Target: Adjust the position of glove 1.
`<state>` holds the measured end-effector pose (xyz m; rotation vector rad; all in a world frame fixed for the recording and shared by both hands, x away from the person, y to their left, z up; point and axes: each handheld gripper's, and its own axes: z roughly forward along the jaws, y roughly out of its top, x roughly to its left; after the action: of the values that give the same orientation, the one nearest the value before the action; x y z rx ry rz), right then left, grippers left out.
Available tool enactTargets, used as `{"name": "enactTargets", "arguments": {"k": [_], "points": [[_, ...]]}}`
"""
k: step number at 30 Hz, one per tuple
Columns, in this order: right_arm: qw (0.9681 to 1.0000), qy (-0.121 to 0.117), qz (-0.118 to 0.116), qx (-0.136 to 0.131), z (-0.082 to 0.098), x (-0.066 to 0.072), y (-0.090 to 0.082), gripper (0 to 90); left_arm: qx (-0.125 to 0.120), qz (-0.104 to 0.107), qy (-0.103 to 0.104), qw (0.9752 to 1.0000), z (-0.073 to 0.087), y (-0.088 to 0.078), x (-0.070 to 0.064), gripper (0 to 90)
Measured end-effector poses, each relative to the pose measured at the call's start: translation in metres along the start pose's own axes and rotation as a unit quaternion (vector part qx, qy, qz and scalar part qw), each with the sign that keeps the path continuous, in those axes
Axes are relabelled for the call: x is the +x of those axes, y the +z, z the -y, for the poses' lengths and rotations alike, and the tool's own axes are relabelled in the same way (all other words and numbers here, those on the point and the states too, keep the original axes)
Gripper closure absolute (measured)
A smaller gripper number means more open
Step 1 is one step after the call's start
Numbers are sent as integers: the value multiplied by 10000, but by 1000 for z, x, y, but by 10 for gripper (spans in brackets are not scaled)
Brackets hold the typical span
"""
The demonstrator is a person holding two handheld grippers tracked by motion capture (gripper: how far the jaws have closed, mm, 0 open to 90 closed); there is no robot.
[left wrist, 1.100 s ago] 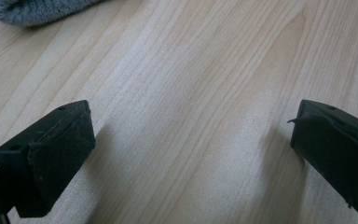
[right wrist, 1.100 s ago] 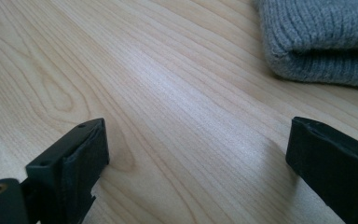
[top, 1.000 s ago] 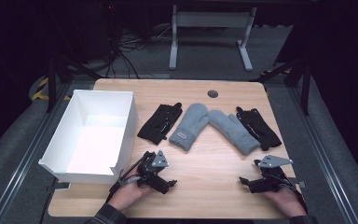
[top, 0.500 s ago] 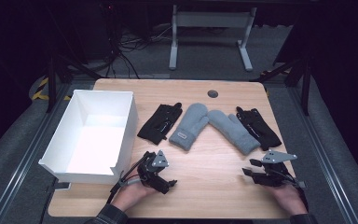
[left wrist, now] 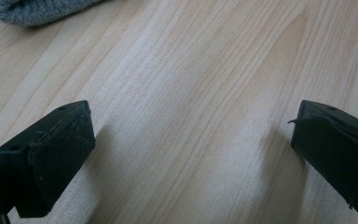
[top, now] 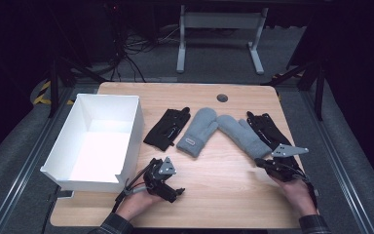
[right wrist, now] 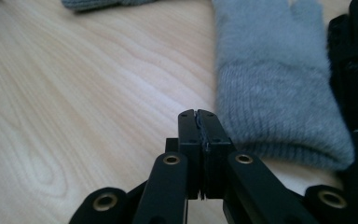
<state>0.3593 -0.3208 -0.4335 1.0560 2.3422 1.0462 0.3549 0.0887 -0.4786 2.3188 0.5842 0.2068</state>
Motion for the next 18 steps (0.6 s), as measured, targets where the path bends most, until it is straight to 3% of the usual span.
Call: {"name": "enactTargets", "arguments": {"k": [9, 18], "points": [[9998, 89, 127, -133, -19, -21, 3, 899, 2, -6, -4, 10000, 0, 0, 0, 0], [9994, 205, 277, -53, -27, -44, 14, 900, 2, -4, 2, 10000, 0, 0, 0, 0]]}}
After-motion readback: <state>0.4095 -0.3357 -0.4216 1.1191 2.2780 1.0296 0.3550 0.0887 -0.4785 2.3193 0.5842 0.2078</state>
